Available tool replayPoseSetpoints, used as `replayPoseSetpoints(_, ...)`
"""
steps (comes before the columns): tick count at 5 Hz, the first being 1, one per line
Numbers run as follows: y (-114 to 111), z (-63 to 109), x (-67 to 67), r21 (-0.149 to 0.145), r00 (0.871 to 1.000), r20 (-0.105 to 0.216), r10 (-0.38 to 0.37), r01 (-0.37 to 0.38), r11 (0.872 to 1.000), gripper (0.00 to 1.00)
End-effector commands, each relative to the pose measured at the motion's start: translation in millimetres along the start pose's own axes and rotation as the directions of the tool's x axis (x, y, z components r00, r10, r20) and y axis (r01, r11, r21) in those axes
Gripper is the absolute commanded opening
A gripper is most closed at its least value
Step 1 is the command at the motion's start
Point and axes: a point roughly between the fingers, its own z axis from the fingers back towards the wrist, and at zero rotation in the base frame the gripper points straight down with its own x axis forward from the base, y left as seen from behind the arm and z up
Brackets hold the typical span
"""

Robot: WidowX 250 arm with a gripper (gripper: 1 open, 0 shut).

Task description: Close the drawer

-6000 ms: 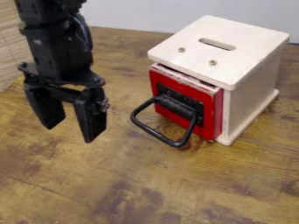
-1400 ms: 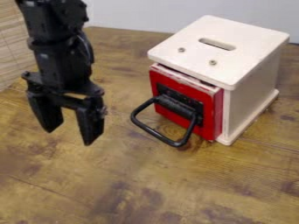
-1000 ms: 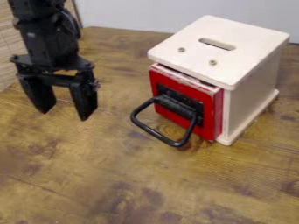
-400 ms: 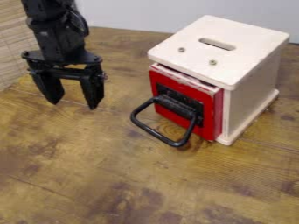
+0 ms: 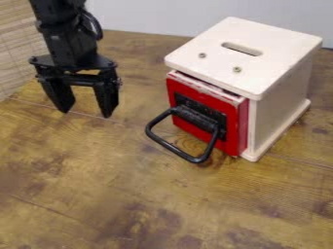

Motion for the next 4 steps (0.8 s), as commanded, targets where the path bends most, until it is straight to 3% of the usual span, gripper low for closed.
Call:
replayPoseSetpoints(1, 8.6, 14.6, 10.8, 0.002, 0.998, 0.063, 0.023, -0.023, 1.000, 1.00)
replayPoseSetpoints(4, 3.7, 16.5, 9.3, 0.017, 0.998, 0.054, 0.018, -0.019, 1.000, 1.00)
